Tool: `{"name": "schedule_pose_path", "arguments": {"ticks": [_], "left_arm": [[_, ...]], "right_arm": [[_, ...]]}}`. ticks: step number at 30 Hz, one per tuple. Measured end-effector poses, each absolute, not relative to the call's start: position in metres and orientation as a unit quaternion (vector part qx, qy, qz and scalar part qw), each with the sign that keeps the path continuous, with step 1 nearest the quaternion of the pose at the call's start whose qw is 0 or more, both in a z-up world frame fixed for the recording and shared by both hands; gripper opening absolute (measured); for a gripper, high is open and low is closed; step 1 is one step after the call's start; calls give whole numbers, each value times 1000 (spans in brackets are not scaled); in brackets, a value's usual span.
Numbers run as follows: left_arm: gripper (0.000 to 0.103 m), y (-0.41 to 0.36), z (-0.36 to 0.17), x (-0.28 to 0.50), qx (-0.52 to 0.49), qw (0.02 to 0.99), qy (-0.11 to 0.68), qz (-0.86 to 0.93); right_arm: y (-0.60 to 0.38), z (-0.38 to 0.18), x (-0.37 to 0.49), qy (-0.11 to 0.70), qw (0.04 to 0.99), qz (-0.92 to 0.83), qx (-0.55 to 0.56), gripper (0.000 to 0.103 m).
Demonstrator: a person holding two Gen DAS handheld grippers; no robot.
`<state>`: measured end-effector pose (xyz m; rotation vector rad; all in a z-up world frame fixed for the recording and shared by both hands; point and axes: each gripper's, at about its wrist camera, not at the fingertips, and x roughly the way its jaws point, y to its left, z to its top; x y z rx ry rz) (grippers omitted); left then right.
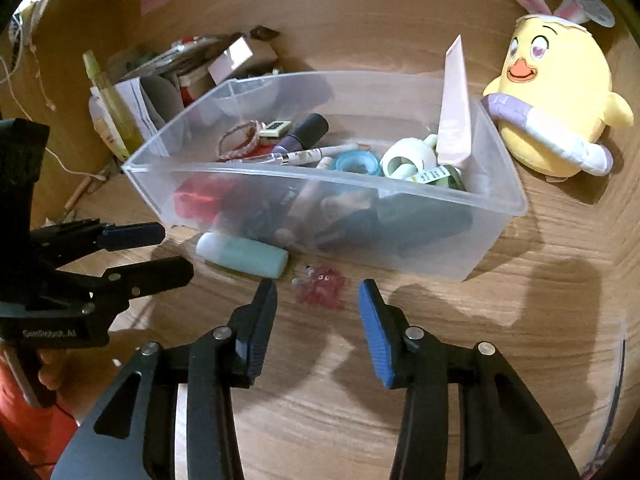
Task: Organize objects
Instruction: 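Move left tool to pale teal bottle while right tool approaches pink charm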
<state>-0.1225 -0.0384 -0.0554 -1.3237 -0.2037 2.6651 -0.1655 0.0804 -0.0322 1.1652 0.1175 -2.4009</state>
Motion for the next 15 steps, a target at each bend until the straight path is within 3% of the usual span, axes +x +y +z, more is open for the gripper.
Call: {"name": "schedule_pose_path", "arguments": {"ticks": [8, 15], "left_arm": [[64, -27, -65, -139, -458, 96, -58, 882], [62, -22, -66, -143, -457, 110, -64, 880]], "right_arm": [[69, -40, -178, 61, 234, -867, 435, 21], [60, -43, -175, 75, 247, -865, 431, 18]]}}
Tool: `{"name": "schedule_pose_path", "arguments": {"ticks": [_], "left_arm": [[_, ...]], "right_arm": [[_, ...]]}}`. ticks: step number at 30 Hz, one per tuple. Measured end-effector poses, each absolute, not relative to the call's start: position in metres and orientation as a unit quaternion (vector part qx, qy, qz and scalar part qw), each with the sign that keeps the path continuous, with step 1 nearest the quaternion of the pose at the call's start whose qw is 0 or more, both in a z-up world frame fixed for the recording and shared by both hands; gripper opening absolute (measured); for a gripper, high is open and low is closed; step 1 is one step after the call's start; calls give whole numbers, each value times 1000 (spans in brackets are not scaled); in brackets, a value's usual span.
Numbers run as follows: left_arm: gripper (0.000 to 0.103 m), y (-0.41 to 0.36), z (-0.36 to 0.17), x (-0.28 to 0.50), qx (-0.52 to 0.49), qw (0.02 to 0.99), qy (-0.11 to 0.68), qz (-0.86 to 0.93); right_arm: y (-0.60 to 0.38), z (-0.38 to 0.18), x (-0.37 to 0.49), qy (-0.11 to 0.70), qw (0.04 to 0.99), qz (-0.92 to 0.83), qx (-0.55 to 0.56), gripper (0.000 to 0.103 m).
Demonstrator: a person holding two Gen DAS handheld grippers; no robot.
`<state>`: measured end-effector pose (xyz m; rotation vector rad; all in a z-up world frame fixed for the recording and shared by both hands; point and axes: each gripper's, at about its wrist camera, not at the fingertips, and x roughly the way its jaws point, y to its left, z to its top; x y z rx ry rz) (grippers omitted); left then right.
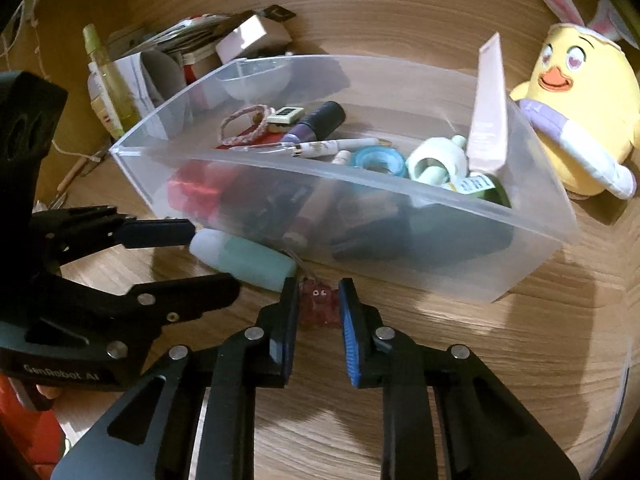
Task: Organize objects
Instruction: 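Move left tool to pale teal bottle while right tool approaches pink charm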
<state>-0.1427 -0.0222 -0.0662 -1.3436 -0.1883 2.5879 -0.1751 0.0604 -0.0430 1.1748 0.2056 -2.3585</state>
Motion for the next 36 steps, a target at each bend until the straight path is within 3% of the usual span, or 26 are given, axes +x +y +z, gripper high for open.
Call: {"name": "schedule_pose_path", "arguments": {"ticks": [8, 20, 36], "left_arm": [[55, -24, -66, -133, -460, 125, -80, 876], [55, -29, -59, -120, -460, 104, -50, 880], [56, 27, -58, -153, -458, 149, 62, 874]], "right_arm": [[54, -43, -168, 78, 265, -859, 430, 17], [57, -43, -146, 97, 269, -859, 425, 17], [109, -40, -131, 60, 228, -869, 435, 17]]}}
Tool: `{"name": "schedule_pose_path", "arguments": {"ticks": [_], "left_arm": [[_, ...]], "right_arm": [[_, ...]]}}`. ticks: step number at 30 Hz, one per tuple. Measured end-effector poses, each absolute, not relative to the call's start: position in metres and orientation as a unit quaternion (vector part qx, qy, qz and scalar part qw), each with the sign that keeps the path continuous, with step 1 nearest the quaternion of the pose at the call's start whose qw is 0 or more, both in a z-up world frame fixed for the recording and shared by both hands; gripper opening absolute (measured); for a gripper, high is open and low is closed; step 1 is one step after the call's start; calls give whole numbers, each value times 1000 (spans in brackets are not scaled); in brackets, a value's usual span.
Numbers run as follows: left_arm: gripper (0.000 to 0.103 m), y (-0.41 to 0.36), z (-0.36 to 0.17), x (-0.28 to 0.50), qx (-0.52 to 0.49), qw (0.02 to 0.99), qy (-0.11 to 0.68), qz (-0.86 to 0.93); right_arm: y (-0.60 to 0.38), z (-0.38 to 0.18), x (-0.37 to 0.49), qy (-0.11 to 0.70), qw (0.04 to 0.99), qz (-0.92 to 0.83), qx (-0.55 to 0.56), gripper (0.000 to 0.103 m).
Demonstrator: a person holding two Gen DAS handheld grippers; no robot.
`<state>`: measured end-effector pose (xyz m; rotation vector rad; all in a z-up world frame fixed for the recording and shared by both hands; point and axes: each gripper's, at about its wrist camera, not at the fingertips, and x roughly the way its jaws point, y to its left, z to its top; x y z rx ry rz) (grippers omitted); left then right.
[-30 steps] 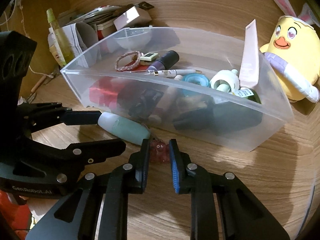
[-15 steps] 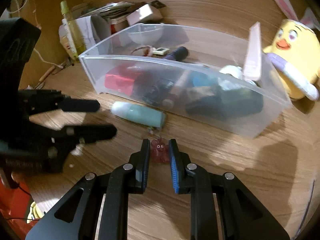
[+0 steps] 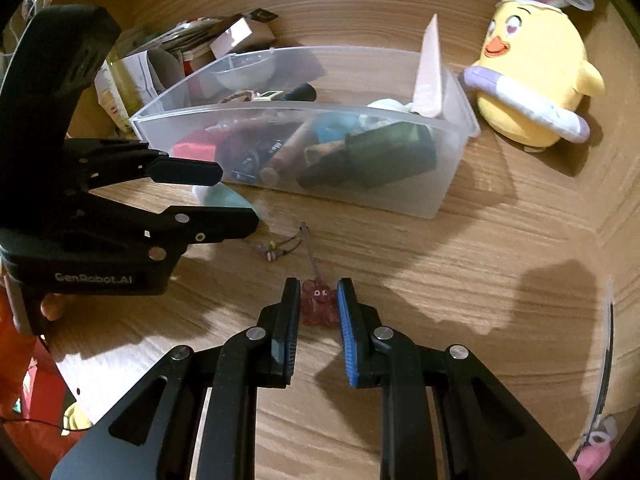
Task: Organize objects
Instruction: 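Move left tool to pale teal bottle while right tool approaches pink charm, then grasp teal bottle with left tool while right tool grasps pink charm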
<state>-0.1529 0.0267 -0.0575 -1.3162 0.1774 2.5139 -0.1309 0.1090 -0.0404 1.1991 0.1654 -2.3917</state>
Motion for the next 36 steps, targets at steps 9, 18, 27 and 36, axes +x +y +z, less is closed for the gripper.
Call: {"name": "schedule_pose_path", "arguments": {"ticks": [9, 18, 27, 36], "left_arm": [[56, 20, -53, -134, -469, 150, 58, 868], [56, 23, -57, -153, -470, 142, 80, 867], [49, 29, -68, -144, -477, 152, 79, 862], [25, 22, -67, -141, -465, 136, 59, 873]], "right_arm": [[125, -37, -132, 36, 225, -871, 435, 17], [122, -33, -132, 27, 237, -871, 429, 17], [122, -30, -127, 44, 235, -872, 426, 24], [116, -43, -127, 58, 224, -870, 435, 30]]}}
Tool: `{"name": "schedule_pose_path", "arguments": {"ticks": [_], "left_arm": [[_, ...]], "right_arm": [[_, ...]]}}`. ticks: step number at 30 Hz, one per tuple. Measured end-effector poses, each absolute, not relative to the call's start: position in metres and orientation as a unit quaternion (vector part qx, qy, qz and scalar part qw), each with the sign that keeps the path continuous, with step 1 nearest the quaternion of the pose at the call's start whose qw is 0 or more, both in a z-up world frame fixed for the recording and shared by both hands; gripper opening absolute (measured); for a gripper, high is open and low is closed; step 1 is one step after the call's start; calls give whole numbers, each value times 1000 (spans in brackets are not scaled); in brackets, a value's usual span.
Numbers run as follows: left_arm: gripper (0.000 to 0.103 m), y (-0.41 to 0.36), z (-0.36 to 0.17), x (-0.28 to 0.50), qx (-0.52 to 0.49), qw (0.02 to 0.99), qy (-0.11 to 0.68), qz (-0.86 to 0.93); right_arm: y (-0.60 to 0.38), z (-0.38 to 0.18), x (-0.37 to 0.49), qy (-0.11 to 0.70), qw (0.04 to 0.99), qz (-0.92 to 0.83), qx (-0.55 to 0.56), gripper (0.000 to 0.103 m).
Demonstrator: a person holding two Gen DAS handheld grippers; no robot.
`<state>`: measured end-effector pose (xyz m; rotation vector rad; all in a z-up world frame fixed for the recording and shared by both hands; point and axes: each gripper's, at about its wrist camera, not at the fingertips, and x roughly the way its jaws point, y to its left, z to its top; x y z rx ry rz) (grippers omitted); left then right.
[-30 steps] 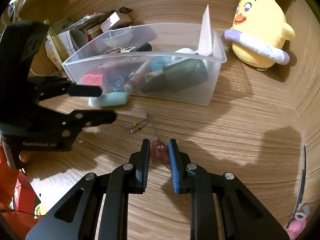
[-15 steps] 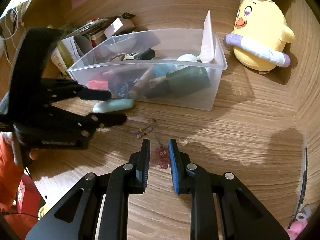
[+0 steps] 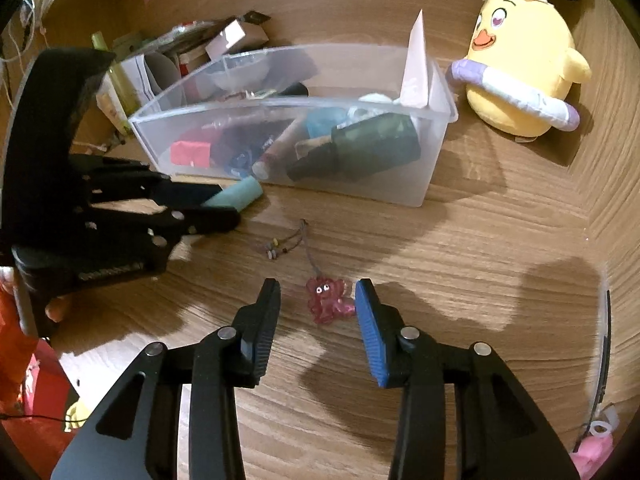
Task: Organize objects
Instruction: 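Grasp teal bottle with left tool while right tool grasps pink charm, then carry teal bottle with left tool while right tool carries pink charm over bin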
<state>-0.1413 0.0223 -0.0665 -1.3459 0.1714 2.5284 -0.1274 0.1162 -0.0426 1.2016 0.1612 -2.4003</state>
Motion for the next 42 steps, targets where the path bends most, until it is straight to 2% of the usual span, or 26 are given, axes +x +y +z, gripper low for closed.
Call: {"name": "schedule_pose_path", "arguments": {"ticks": [2, 11, 19, 25, 27, 34, 42], "left_arm": [[25, 21, -67, -137, -462, 132, 56, 875], [25, 0, -57, -117, -447, 109, -10, 888], [25, -14, -23, -96, -396, 72, -51, 914], [25, -23, 1, -87, -365, 56, -63, 927], [25, -24, 8, -85, -356, 55, -64, 931], [25, -28, 29, -89, -331, 59, -67, 939], [25, -34, 38, -103, -321, 69, -75, 942]], "right_arm": [[114, -43, -126, 71, 211, -874, 431, 22], [114, -20, -123, 45, 223, -891, 392, 22], [102, 12, -122, 19, 269, -900, 342, 22], [93, 31, -123, 19, 288, -902, 321, 21], [90, 39, -122, 19, 293, -904, 311, 11], [85, 57, -125, 21, 302, -909, 288, 11], [88, 46, -128, 29, 286, -907, 307, 12]]}}
